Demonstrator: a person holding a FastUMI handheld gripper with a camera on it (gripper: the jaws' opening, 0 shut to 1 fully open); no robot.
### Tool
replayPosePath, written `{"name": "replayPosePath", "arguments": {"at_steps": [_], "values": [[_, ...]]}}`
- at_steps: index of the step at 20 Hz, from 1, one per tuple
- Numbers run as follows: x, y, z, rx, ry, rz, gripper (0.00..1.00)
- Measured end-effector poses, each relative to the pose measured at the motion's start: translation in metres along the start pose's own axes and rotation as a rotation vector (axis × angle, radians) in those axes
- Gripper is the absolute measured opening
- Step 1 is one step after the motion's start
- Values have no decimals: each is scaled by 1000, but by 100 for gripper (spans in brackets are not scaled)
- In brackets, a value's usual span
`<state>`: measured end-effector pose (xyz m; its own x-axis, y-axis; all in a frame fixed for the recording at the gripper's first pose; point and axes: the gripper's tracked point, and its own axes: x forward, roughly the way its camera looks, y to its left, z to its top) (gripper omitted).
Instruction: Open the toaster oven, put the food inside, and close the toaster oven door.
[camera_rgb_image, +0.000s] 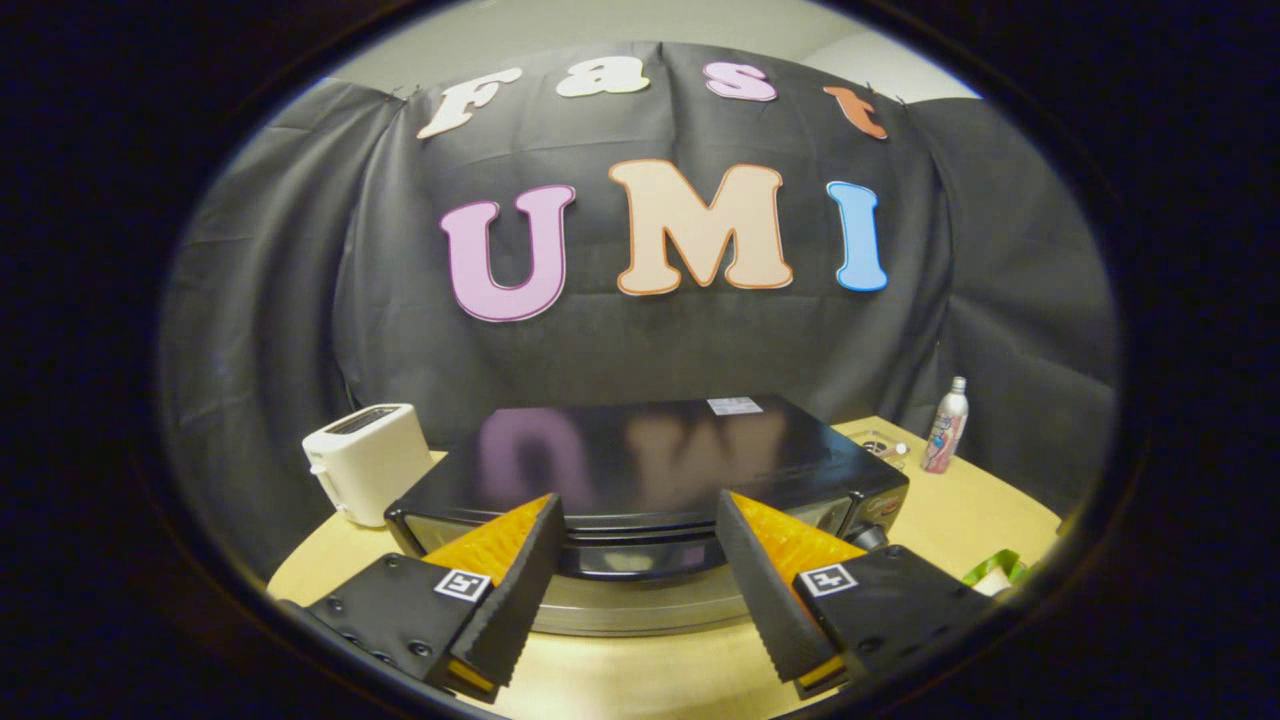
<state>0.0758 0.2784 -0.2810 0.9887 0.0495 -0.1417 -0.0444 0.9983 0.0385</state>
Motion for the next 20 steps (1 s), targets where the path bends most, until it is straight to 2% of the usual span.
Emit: {"name": "replayPosePath", "arguments": {"at_steps": [9, 15, 20], "values": [[-38, -5, -15, 24, 4, 6, 96], [-73, -10, -39, 48, 78, 38, 95], [-105, -17, -76, -40, 174, 56, 95]]}}
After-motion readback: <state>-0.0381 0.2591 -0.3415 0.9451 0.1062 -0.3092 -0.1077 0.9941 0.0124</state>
